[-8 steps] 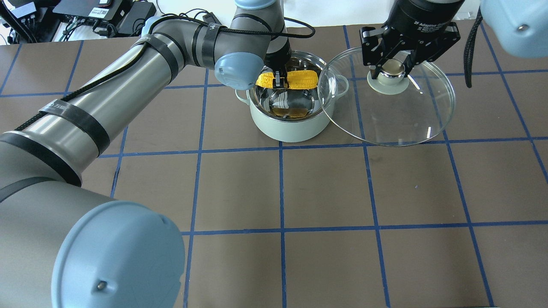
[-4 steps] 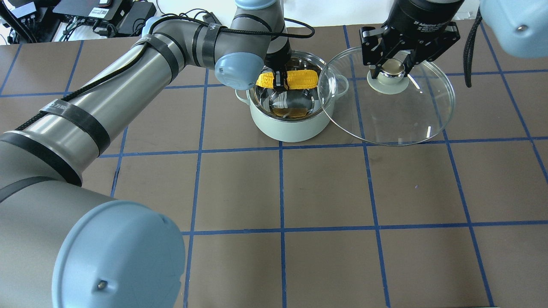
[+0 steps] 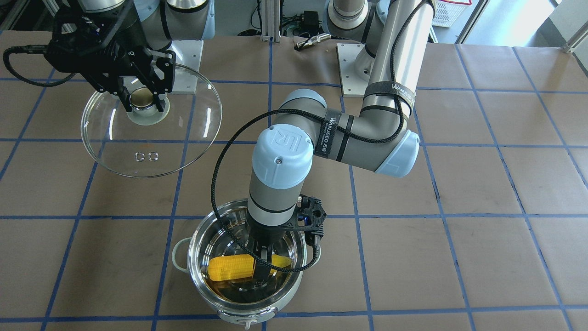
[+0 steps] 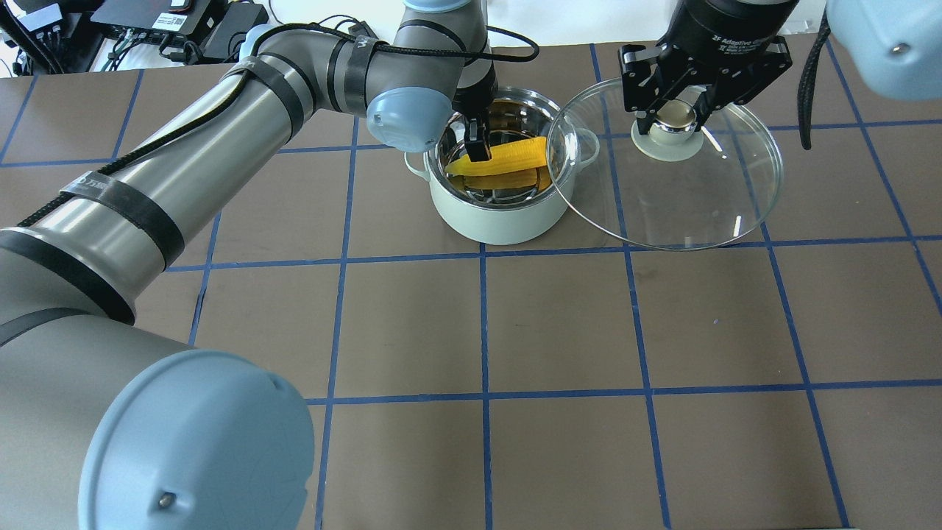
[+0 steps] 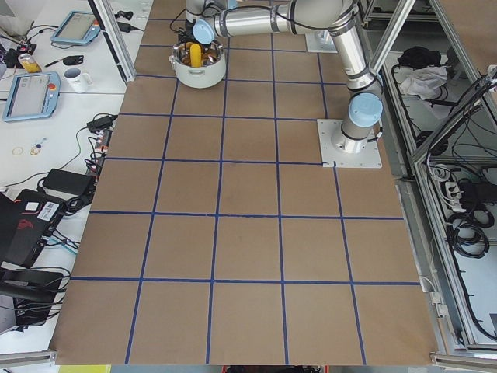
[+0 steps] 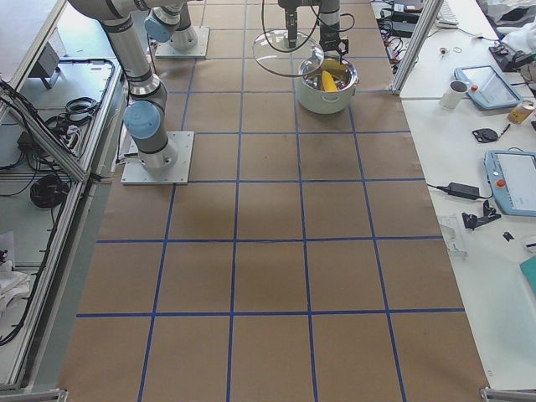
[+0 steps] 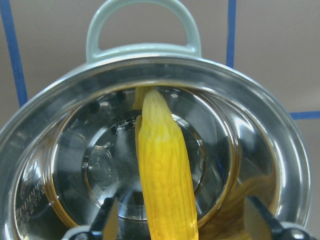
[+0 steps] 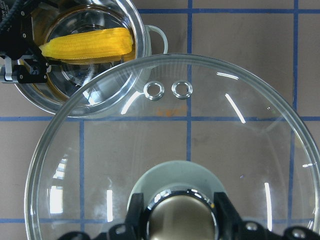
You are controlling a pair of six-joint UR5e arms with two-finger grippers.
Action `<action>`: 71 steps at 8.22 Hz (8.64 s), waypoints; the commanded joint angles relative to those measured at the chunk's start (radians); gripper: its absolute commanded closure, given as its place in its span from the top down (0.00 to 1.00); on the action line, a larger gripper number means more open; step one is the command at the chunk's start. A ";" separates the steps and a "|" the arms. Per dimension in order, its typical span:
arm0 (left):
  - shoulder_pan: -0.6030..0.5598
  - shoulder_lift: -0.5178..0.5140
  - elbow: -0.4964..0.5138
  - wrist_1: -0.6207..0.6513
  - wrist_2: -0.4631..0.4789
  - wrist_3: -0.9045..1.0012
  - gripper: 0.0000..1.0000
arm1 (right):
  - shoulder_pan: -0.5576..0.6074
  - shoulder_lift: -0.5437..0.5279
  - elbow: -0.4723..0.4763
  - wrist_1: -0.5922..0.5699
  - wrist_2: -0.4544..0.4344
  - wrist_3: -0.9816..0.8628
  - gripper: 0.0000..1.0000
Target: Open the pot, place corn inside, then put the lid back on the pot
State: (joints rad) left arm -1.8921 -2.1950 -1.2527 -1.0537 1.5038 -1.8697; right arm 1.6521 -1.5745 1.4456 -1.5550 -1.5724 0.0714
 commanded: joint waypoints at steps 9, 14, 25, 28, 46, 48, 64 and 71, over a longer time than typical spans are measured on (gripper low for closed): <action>0.281 0.230 -0.017 -0.129 0.001 0.338 1.00 | 0.008 0.008 -0.002 -0.037 0.000 -0.007 0.08; 0.384 0.457 -0.031 -0.472 0.163 0.859 1.00 | 0.046 0.190 -0.128 -0.127 -0.012 0.042 0.07; 0.383 0.577 -0.039 -0.686 0.111 1.674 1.00 | 0.224 0.485 -0.139 -0.468 -0.054 0.239 0.07; 0.381 0.575 -0.040 -0.683 0.108 1.827 1.00 | 0.209 0.491 -0.140 -0.474 -0.049 0.251 0.07; 0.380 0.563 -0.090 -0.634 0.102 1.841 1.00 | 0.210 0.531 -0.134 -0.519 -0.046 0.251 0.07; 0.380 0.567 -0.090 -0.603 0.101 1.847 1.00 | 0.210 0.533 -0.133 -0.519 -0.046 0.248 0.07; 0.370 0.541 -0.120 -0.602 0.036 1.742 1.00 | 0.209 0.492 -0.119 -0.544 -0.051 0.242 1.00; 0.370 0.552 -0.123 -0.606 0.036 1.742 1.00 | 0.028 -0.021 0.164 -0.226 -0.049 0.153 1.00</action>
State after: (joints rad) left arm -1.5217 -1.6458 -1.3759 -1.6583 1.5401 -0.1273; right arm 1.7530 -1.5075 1.6017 -1.8635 -1.6274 0.2780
